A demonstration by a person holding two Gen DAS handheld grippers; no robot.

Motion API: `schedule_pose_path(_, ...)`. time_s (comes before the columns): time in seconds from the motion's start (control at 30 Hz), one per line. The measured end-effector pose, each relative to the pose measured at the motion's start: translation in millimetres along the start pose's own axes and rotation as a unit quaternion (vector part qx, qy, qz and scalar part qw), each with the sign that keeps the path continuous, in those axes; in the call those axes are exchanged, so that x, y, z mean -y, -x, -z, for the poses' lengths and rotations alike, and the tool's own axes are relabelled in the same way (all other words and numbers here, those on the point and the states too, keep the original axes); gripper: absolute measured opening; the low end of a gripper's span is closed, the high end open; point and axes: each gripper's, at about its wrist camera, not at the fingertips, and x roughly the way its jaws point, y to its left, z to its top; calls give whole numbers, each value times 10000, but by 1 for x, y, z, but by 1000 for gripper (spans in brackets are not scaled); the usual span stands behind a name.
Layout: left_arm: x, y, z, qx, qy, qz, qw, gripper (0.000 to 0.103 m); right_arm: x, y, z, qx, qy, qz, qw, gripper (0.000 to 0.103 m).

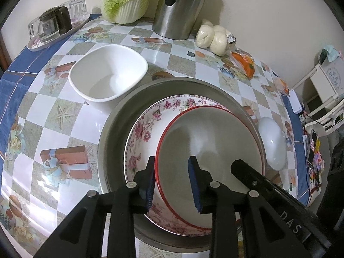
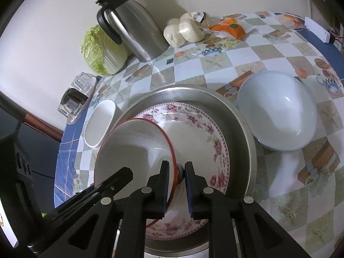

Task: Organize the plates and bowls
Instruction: 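Lift the red-rimmed bowl with both grippers and lower it onto the plate, then open both grippers to release the red-rimmed bowl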

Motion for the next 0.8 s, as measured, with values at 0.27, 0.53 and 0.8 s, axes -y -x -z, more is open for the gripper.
schedule_pose_path(0.27,-2,1,0,-29,53,-88,9999,35,-1,1,0,-13,62,29,10000,18)
schedule_pose_path(0.53,-6,14,-2,123,118,-104,9998,45,-5,29,-5,339,185,116,9992,18)
schedule_pose_path(0.8,-8,37,-4,426,189,-88,9989,63,-6,56,-7,624,250,317,9972,35)
